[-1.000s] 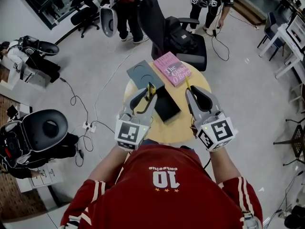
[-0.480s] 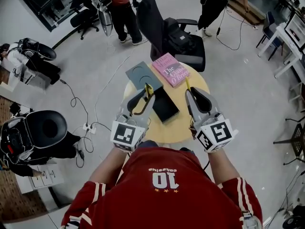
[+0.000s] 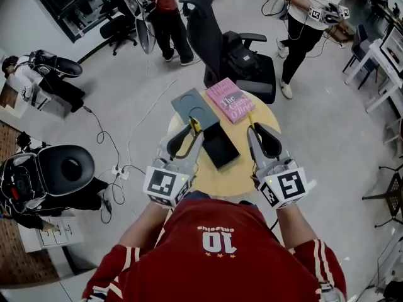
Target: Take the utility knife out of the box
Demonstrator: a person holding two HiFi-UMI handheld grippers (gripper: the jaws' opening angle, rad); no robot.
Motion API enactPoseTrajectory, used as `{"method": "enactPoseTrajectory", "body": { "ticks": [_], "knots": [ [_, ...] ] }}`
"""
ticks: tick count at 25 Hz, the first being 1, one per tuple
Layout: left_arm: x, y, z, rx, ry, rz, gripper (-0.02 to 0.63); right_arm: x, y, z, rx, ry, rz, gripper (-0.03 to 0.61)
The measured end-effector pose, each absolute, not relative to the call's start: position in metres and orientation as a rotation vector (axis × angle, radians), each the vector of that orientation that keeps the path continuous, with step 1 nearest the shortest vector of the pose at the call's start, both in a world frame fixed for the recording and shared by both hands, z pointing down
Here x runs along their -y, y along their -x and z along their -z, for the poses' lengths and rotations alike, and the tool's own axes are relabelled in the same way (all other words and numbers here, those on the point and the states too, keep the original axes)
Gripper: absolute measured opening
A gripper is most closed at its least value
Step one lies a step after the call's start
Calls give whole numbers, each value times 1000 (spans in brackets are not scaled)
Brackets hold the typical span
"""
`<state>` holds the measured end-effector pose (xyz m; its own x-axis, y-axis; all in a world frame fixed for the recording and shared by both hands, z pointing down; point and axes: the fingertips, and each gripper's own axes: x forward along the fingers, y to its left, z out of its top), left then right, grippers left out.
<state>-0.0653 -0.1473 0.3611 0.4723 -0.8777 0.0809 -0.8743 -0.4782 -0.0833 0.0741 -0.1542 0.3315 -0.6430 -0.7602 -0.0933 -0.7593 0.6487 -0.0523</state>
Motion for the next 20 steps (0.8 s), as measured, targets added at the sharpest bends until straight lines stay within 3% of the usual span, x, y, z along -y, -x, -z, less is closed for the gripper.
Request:
{"method": "enactPoseTrajectory", "body": {
  "ticks": [20],
  "knots": [
    [153,77,-361,-1578,2656,196,124,156,-57,-330,-2783,1238,3,44]
  ]
}}
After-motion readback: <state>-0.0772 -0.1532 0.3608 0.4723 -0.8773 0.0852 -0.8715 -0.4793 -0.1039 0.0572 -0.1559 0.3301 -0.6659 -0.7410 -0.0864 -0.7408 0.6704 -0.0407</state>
